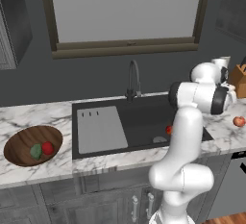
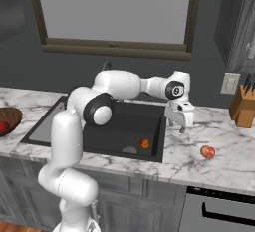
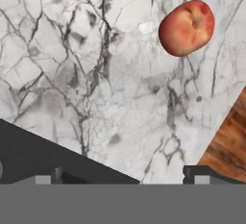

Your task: There is a mixed pile of frozen fruits and vegetables on the counter. Locate all the frozen vegetables and place the items in a bowl on the counter. Take all the frozen fruits and defrost them in a running sink.

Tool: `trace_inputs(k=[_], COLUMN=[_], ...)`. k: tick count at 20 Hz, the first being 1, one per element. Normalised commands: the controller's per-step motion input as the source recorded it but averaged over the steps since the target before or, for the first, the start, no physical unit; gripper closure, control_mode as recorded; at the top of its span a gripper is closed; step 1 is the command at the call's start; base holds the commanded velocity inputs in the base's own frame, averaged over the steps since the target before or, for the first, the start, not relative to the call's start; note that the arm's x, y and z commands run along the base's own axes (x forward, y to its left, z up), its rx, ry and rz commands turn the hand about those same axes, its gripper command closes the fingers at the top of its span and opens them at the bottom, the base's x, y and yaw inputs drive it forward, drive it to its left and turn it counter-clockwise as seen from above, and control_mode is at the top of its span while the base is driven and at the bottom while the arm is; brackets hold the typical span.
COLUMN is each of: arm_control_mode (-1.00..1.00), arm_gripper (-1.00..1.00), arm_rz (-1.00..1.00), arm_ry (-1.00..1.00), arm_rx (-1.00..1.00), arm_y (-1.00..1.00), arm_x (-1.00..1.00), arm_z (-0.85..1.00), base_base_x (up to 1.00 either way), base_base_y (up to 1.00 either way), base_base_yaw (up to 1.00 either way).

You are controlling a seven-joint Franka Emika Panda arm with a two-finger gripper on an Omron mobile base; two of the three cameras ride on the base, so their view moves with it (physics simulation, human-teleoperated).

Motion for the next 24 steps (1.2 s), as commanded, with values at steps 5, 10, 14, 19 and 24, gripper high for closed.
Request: trace_inputs(k=[5, 10, 14, 19, 24], arm_control_mode=[-1.0, -1.0, -1.0, -1.0, -1.0], arm_gripper=[-1.0, -1.0, -1.0, -1.0, -1.0], arm_rz=[0.03, 0.04, 0.0, 0.0, 0.0], arm_ry=[-0.02, -0.03, -0.03, 0.0, -0.05], arm_rx=[-0.05, -0.05, -0.05, -0.02, 0.0], arm_y=[-0.28, -0.19, -0.14, -0.17, -0.22], arm_x=[-0.34, -0.19, -0.12, -0.18, 0.01], arm_z=[0.06, 0.04, 0.03, 0.01, -0.04], base_base_x=[0.0, 0.0, 0.0, 0.0, 0.0], base_base_y=[0.0, 0.0, 0.0, 0.0, 0.0], base_base_yaw=[0.0, 0.0, 0.0, 0.0, 0.0])
